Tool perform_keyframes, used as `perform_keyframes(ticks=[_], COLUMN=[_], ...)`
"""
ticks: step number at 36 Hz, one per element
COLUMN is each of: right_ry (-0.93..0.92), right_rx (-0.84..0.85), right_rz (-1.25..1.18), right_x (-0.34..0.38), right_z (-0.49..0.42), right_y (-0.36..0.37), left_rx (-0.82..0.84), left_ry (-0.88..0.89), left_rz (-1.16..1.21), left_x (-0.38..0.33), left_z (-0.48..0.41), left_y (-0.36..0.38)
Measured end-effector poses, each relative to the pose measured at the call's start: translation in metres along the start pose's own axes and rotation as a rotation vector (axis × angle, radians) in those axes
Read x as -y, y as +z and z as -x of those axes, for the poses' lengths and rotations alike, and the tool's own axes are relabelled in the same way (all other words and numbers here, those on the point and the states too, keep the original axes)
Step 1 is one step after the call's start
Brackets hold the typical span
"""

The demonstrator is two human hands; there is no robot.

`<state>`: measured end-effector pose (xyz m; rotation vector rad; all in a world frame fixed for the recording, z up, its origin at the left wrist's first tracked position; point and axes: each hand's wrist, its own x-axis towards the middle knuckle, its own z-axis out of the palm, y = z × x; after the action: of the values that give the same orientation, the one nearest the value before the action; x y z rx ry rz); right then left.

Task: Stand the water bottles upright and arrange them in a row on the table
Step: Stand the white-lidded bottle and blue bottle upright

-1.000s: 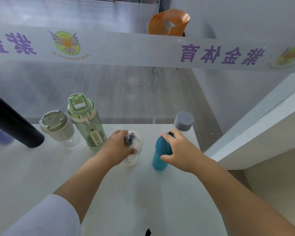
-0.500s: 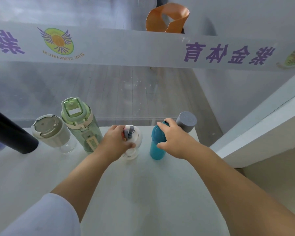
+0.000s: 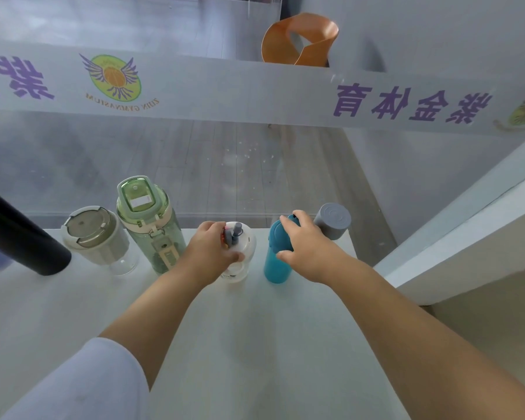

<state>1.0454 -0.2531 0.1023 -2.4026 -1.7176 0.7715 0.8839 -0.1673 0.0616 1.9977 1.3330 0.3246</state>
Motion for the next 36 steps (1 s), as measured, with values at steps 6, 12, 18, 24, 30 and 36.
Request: perform_keyframes(ticks=[6, 12, 18, 24, 30, 36], right_ry=[0.0, -0.009, -0.073, -0.146, -0.164, -0.028], right_rx=[-0.007, -0.04, -0.18, -0.316, -0.585, -0.483], right_rz=[-0.016, -0.025, 0.006, -0.02, 0.012, 0.113], right_x=[-0.001, -0.002, -0.003, -0.01, -0.031, -0.049], right_z=[0.001, 0.004, 0.012, 0.025, 0.033, 0.026], right_y=[0.002, 0.0, -0.003, -0.019, -0.034, -0.04], left_rx=[0.004, 0.006, -0.003, -0.039, -0.067, -0.15], left_ry=[-0.009, -0.01, 0.001, 0.062, 0.152, 0.261], left_rz=[-0.005, -0.064, -0.087, -0.075, -0.137, -0.229], left_x=[0.0, 0.001, -0.001, -0.01, -0.023, -0.043], left_z=[-0.001, 0.002, 0.01, 0.024, 0.035, 0.037], left_y=[-0.001, -0.002, -0.007, -0.018, -0.022, -0.015])
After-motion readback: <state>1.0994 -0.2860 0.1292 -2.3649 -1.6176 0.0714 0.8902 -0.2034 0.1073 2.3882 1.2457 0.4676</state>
